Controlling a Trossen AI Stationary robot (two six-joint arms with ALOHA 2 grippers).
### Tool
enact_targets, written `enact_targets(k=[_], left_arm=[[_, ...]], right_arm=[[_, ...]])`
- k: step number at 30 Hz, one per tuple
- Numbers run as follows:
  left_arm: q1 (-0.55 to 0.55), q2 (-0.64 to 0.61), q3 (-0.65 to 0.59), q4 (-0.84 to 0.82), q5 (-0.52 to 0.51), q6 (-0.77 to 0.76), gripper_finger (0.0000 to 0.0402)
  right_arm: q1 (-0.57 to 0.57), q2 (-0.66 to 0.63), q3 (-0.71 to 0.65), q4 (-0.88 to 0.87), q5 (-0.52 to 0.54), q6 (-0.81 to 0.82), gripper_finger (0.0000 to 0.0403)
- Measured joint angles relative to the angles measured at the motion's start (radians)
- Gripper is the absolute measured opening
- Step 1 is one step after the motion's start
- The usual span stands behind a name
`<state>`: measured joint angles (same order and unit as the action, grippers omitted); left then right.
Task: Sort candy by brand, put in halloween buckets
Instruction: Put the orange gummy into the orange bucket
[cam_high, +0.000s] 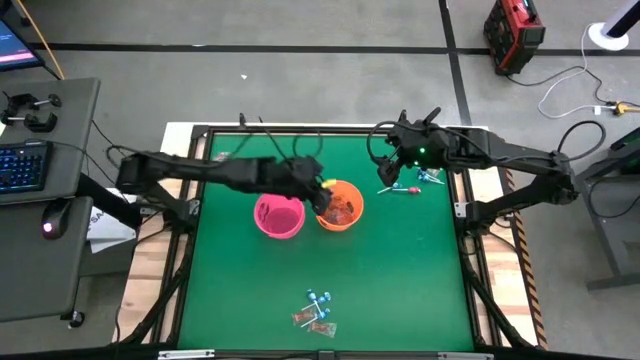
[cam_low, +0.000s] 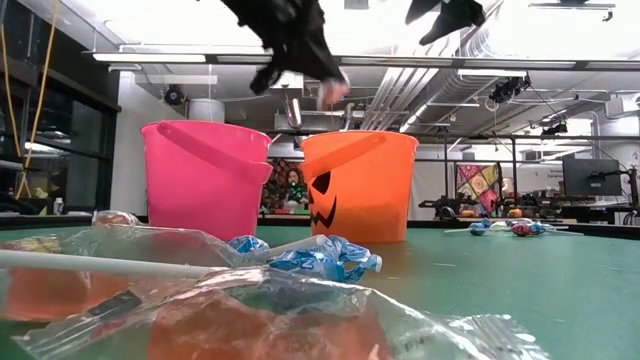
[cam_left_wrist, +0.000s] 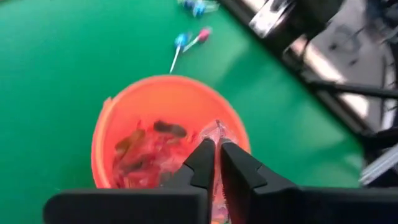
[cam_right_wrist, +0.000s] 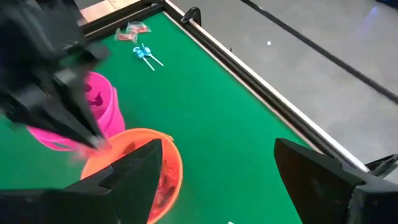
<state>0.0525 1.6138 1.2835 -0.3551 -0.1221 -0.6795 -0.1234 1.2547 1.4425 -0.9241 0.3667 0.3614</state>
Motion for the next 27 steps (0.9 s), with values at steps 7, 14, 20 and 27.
enact_targets(k=[7,14,20,27], left_arm=[[0.031,0.127,-0.002,0.063,0.108,0.009,0.0100],[0.040,0.090,-0.002,0.072,0.195,0.121,0.0191],[0.028,-0.073,-0.002,-0.102,0.261,0.251,0.0215],[-0.209,-0.261,-0.095,-0.111,0.257,0.405,0.0215]], right_arm=[[0.016,0.000,0.000,0.000,-0.005,0.087,0.0302],[0.051,0.000,0.000,0.005,-0.007,0.173,0.0302],[0.076,0.000,0.000,0.006,-0.008,0.262,0.0302],[0.124,0.001,0.000,0.006,-0.008,0.413,0.0302]])
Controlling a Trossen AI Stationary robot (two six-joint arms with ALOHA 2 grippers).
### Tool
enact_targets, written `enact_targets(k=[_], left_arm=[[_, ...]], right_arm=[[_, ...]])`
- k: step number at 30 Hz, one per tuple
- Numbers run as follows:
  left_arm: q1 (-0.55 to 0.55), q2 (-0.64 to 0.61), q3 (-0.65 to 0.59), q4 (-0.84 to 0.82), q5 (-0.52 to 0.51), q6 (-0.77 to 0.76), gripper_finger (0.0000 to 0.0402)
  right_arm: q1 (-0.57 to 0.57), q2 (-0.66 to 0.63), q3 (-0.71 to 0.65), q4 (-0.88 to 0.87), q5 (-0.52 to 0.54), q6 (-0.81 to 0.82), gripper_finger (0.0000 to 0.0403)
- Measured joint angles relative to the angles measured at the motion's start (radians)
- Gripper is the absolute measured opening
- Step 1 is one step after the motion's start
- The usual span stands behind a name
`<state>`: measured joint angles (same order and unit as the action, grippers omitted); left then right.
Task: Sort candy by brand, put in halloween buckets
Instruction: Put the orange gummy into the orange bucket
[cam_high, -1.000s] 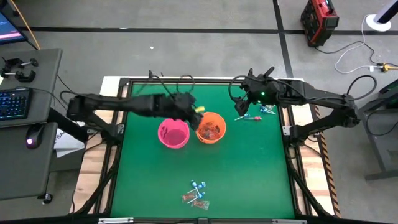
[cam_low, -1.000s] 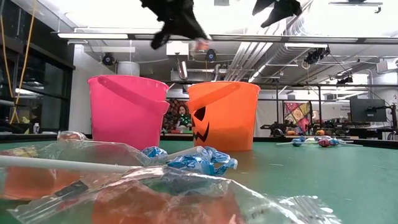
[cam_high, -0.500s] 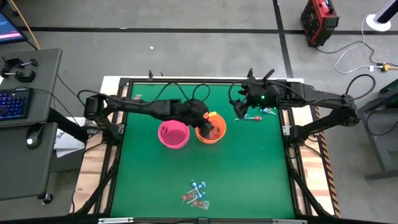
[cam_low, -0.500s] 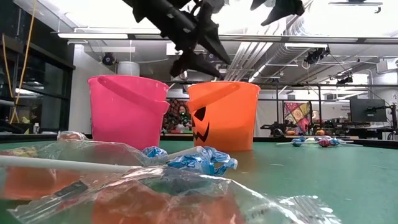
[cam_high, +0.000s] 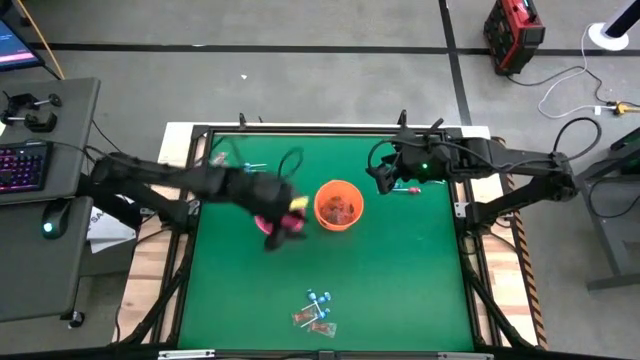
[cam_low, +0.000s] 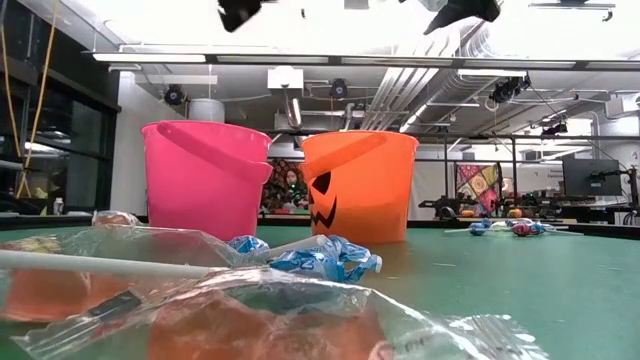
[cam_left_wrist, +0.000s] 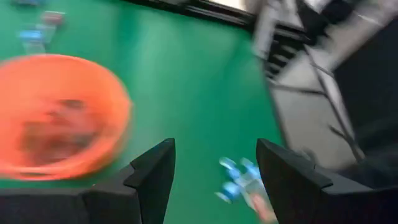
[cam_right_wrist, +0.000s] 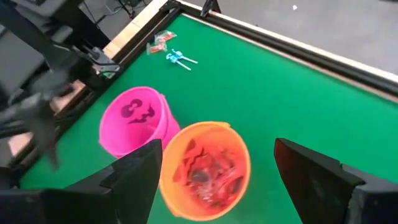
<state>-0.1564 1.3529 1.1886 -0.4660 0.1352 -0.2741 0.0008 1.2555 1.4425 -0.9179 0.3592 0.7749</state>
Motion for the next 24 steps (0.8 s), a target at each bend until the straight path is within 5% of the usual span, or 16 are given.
enact_targets(k=[9,18,24], left_arm=[[-0.348,0.041,-0.254,0.286,-0.142,0.050,0.0215],[-0.482,0.323,-0.210,0.444,-0.226,0.172,0.0215],[-0.520,0.477,-0.146,0.444,-0.223,-0.011,0.0215]], right_arm=[[0.050,0.008,0.000,0.001,0.008,0.074,0.0302],[0.061,0.055,0.000,-0.007,-0.012,0.044,0.0302],[0.061,0.075,0.000,-0.017,-0.034,0.007,0.0302]])
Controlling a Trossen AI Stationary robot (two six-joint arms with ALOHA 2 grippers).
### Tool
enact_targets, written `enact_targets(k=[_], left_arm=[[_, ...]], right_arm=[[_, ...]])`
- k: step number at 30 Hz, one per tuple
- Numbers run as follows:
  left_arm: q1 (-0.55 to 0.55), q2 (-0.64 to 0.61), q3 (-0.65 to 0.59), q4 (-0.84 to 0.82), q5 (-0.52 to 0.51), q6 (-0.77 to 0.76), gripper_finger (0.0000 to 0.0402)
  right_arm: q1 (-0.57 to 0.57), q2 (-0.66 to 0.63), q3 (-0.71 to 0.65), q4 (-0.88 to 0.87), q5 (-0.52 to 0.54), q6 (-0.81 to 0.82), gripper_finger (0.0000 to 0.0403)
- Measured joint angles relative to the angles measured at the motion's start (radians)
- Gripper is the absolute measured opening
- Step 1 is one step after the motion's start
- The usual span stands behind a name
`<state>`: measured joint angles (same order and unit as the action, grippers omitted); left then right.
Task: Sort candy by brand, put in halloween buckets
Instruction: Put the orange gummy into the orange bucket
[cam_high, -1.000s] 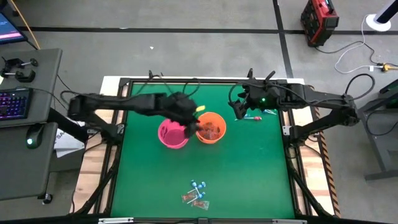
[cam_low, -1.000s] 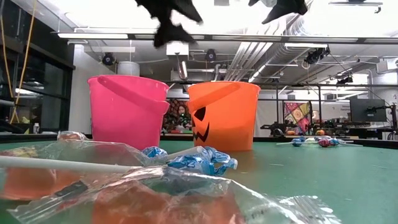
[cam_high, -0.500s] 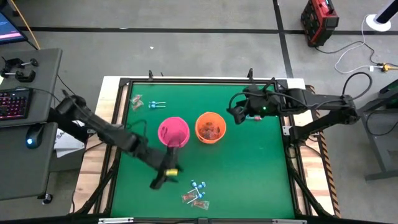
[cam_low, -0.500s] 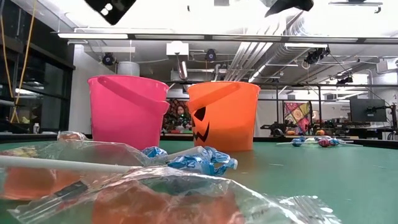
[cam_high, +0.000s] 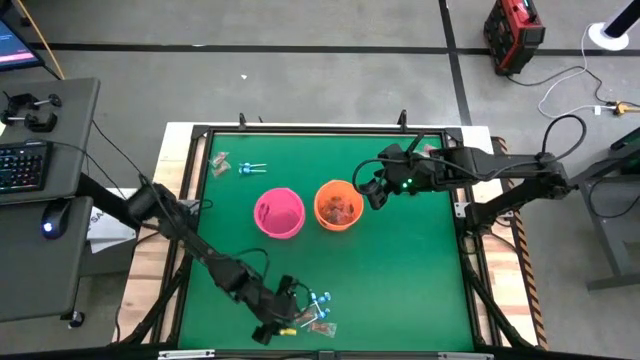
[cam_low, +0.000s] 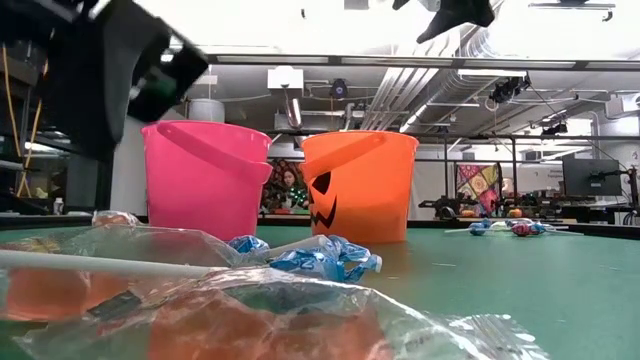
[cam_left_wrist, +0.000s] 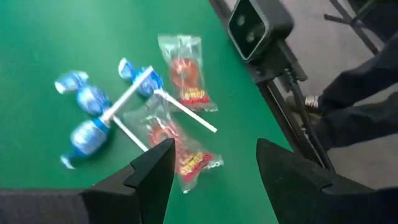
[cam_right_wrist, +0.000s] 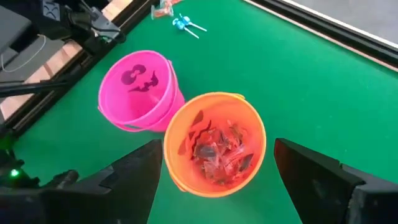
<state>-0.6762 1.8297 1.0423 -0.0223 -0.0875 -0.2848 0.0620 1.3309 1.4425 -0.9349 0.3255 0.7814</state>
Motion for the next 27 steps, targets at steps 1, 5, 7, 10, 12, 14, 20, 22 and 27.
enact_targets(k=[1,5,7,10,12,14,20,22,27], left_arm=[[-0.003,0.017,0.005,0.000,-0.002,-0.029,0.0215],[-0.010,0.070,0.010,-0.001,-0.027,-0.104,0.0215],[-0.012,0.088,0.010,0.001,-0.034,-0.124,0.0215],[-0.012,0.110,0.010,0.022,-0.037,-0.123,0.0213],[-0.012,0.117,0.010,0.023,-0.062,-0.135,0.0199],[-0.012,0.122,0.010,0.026,-0.084,-0.168,0.0163],[-0.001,0.100,0.010,0.043,-0.043,-0.250,0.0016],[0.002,0.067,0.009,0.032,-0.025,-0.254,0.0014],[0.002,-0.065,-0.002,-0.083,0.001,-0.200,0.0003]], right_arm=[[0.000,0.000,0.000,0.000,-0.001,-0.002,0.0302],[0.000,0.000,0.000,-0.001,0.001,-0.005,0.0302],[0.000,0.000,0.000,-0.004,0.001,-0.016,0.0302],[0.000,0.000,0.000,-0.004,0.003,-0.031,0.0302],[0.000,0.000,0.000,-0.004,0.008,-0.031,0.0302],[0.000,0.000,0.000,-0.004,0.009,-0.041,0.0302],[0.000,0.000,0.000,-0.009,0.009,-0.055,0.0302],[0.000,0.000,0.000,-0.011,0.009,-0.067,0.0302],[0.000,0.000,0.000,-0.011,0.009,-0.083,0.0302]])
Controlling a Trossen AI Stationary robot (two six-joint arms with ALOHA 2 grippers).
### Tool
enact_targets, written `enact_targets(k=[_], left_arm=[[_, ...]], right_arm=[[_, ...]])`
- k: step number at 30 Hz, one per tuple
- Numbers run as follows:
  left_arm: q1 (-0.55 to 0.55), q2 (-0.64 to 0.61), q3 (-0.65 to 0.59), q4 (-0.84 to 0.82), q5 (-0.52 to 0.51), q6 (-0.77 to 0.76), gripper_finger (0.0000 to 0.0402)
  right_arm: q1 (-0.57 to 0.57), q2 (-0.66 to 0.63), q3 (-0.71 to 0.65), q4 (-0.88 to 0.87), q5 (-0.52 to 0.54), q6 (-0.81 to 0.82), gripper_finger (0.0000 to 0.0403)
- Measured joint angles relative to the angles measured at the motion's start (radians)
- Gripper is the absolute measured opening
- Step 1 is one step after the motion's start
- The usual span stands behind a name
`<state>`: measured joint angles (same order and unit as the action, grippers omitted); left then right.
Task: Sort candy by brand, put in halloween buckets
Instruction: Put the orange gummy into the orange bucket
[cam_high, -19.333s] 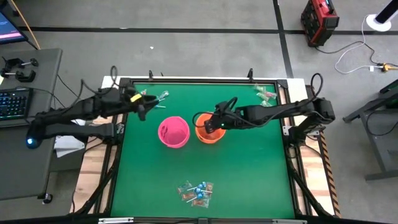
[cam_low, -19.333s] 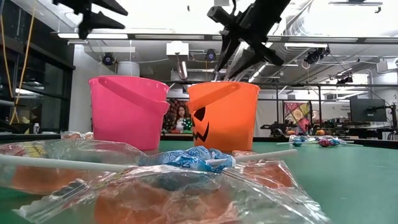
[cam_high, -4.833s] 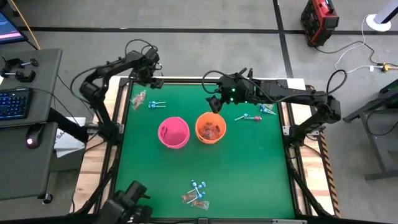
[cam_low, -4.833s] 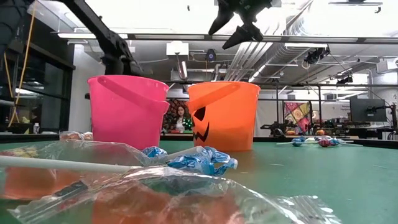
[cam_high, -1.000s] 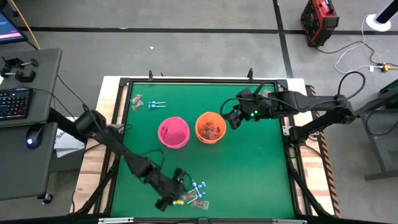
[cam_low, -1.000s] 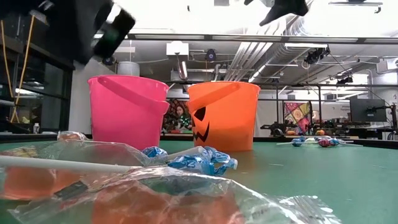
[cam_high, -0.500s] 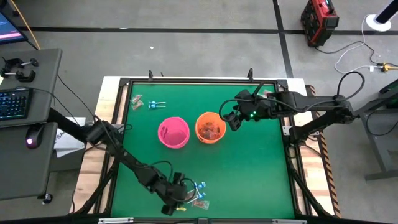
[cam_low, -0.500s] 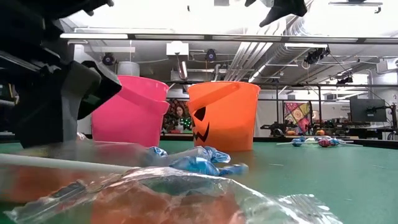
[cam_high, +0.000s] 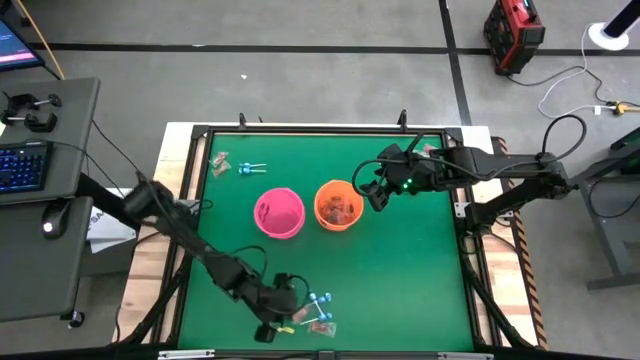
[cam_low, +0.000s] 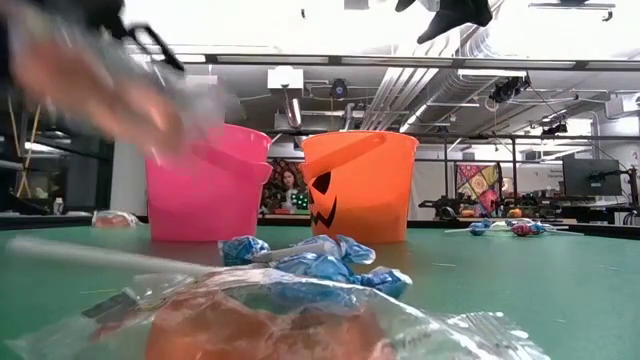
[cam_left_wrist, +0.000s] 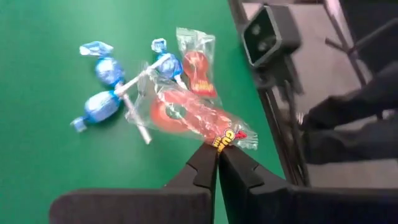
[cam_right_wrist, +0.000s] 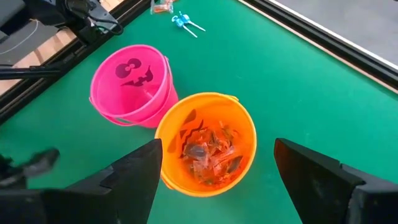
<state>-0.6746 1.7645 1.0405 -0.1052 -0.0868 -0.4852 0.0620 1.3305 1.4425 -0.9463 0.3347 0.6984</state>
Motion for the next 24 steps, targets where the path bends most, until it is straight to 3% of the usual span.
enact_targets(k=[5,8,11,19,24], left_arm=[[0.029,-0.184,-0.001,-0.185,-0.048,0.084,0.0001],[0.082,-0.279,0.000,-0.212,-0.122,0.164,0.0001],[0.181,-0.331,0.000,-0.188,-0.131,0.267,0.0000],[0.497,-0.257,-0.001,-0.058,-0.064,0.497,0.0000],[0.638,-0.180,-0.001,0.044,-0.013,0.524,0.0000]], right_arm=[[0.000,0.000,0.000,-0.003,0.001,-0.018,0.0302],[0.000,0.000,0.000,-0.003,0.004,-0.019,0.0302],[0.000,0.000,0.000,-0.003,0.009,-0.019,0.0302],[0.000,0.000,0.000,0.001,0.083,0.076,0.0302],[-0.001,0.000,0.000,0.003,0.116,0.152,0.0302]])
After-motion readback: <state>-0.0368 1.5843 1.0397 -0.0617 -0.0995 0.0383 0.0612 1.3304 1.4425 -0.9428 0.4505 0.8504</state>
